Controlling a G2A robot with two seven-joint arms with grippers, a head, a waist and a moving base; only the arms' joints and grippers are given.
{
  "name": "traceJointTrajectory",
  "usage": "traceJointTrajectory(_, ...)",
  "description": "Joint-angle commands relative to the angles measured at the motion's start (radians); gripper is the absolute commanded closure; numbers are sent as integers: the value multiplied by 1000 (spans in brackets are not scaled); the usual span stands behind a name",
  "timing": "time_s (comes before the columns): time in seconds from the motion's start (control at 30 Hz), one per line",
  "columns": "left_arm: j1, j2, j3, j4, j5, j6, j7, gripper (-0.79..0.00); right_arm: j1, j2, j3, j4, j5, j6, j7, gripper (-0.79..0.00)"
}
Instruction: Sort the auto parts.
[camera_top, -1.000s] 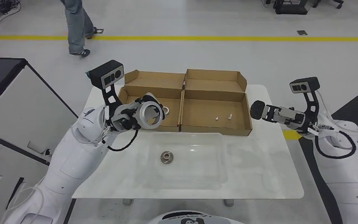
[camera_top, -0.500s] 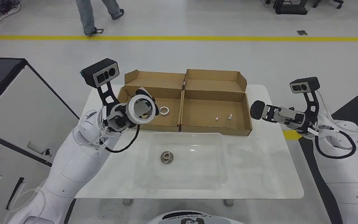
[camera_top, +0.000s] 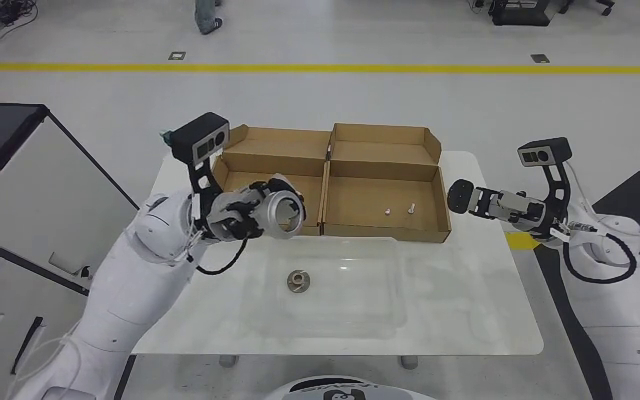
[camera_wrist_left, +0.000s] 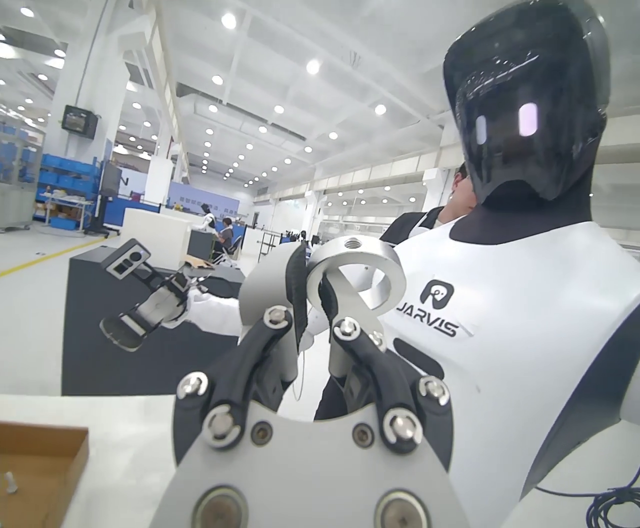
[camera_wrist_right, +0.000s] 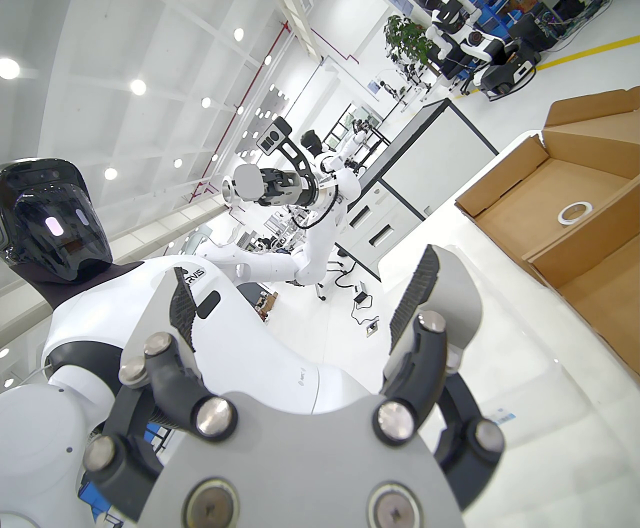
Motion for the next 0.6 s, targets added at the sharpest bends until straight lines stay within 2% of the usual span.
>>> traceJointTrajectory(0.0,5,0,-6,-4,5,6,0,0,0,0,0,0,0,0,0,-785)
traceJointTrajectory(0.3,19,-5,-13,-18,-37,-10,38,0,0,0,0,0,0,0,0,-785)
traceJointTrajectory(0.57,27,-22,22,-35,-196,-52,111,0,0,0,0,0,0,0,0,-785)
